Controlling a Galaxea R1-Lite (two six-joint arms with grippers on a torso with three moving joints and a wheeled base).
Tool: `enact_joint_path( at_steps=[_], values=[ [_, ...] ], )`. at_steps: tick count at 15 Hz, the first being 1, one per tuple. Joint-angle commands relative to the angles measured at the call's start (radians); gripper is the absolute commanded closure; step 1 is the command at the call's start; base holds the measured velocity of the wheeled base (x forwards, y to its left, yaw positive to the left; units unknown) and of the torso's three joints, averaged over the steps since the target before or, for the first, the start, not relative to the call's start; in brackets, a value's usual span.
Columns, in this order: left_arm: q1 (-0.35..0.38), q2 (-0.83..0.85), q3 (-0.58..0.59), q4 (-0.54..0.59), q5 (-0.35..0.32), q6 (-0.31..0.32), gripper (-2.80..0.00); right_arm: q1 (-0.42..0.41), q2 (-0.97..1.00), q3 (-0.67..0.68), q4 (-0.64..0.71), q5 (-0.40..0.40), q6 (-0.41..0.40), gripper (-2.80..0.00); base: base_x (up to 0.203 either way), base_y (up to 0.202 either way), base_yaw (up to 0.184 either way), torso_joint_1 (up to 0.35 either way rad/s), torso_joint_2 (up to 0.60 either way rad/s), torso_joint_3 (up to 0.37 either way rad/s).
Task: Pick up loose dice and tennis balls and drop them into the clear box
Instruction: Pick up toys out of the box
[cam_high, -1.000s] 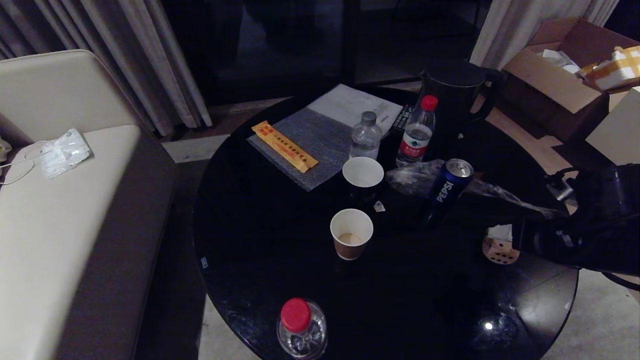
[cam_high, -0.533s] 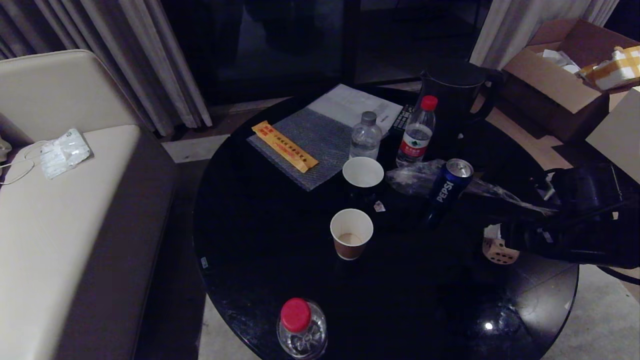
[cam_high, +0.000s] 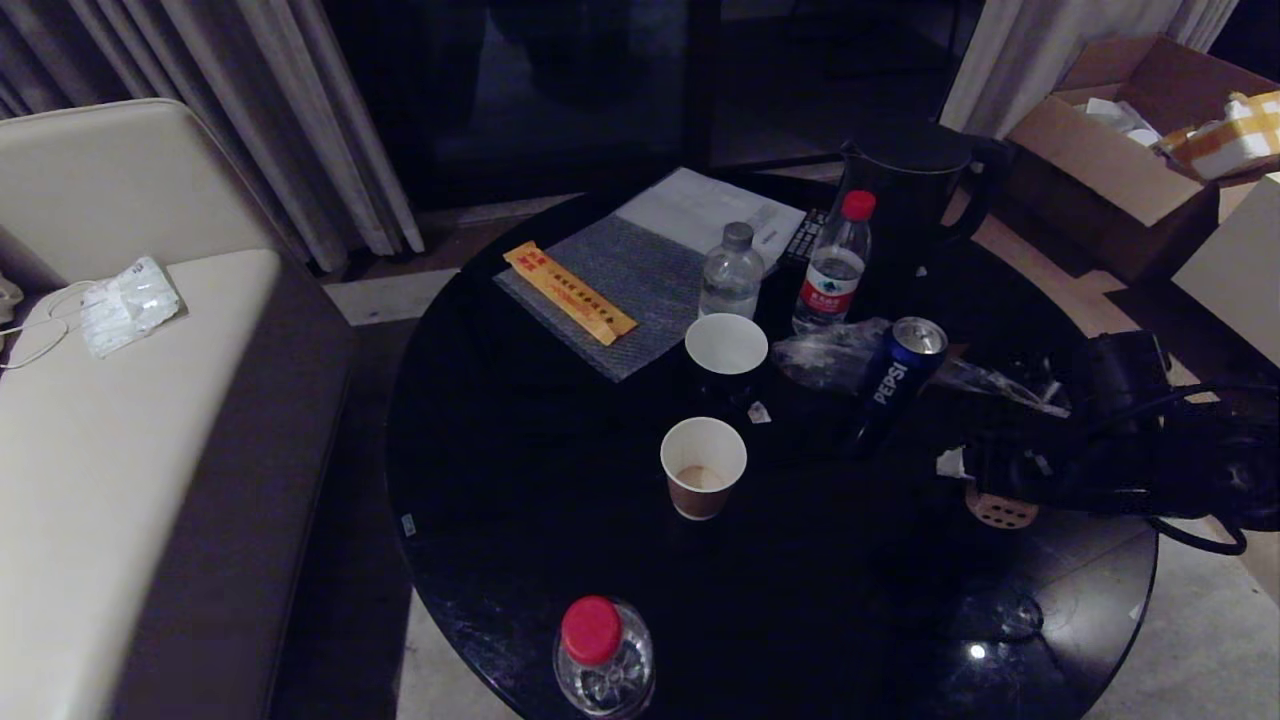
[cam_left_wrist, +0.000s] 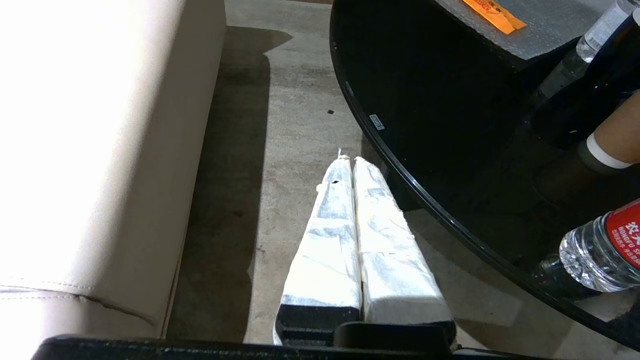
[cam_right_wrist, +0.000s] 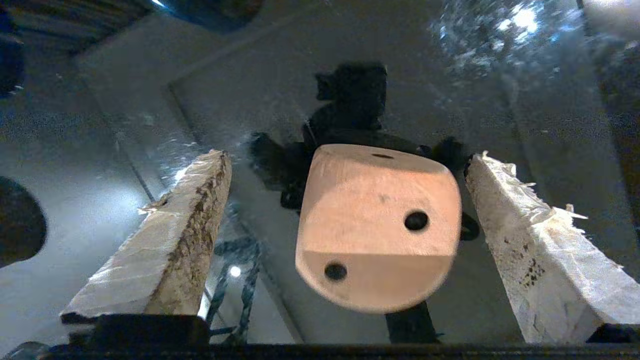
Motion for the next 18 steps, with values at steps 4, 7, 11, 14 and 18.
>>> enact_joint_path(
  at_steps=[4,7,11,14,18],
  values=[
    [0.0,0.0,0.002,0.0,0.001,-0.001,0.0,-0.002,0.037,-0.022,-0.001,-0.022,0.0,-2.8,0.0,0.0,0.0,0.0,0.0,0.0],
    [0.0,0.0,0.002,0.0,0.001,-0.001,0.0,-0.002,0.062,-0.022,-0.004,-0.064,0.001,0.0,0.0,0.0,0.0,0.0,0.0,0.0],
    [0.0,0.0,0.002,0.0,0.001,-0.001,0.0,0.004,0.071,-0.023,-0.003,-0.07,-0.002,0.0,0.0,0.0,0.0,0.0,0.0,0.0],
    [0.0,0.0,0.002,0.0,0.001,-0.001,0.0,0.008,0.037,-0.019,-0.002,-0.08,-0.002,0.0,0.0,0.0,0.0,0.0,0.0,0.0],
    [0.0,0.0,0.002,0.0,0.001,-0.001,0.0,0.01,-0.154,0.072,0.003,-0.081,-0.061,0.0,0.0,0.0,0.0,0.0,0.0,0.0]
  ],
)
